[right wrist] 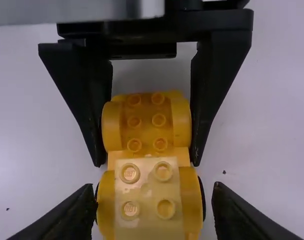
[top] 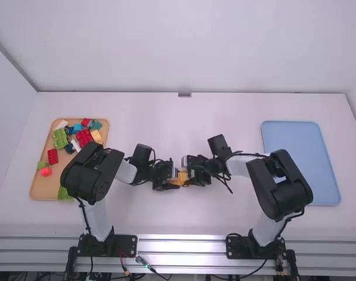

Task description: Assemble lego blocks to make yellow taxi

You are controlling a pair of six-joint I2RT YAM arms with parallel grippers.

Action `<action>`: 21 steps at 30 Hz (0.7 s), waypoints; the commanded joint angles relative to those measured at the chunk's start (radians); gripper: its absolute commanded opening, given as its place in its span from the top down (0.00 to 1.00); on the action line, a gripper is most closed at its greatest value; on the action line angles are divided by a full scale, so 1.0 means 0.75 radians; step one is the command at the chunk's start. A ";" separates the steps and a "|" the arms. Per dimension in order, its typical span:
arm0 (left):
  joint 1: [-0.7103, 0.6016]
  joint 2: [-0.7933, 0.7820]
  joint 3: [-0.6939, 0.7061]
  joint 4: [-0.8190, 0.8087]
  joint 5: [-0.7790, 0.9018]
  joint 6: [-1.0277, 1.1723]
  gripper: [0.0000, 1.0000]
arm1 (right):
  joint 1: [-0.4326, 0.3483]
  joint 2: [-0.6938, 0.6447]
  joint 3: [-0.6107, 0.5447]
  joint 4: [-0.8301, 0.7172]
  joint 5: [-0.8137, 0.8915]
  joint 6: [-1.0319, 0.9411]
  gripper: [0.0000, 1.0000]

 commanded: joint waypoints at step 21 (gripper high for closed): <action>0.005 0.015 0.010 -0.009 -0.005 0.019 0.40 | -0.079 0.050 -0.012 0.012 -0.239 -0.055 1.00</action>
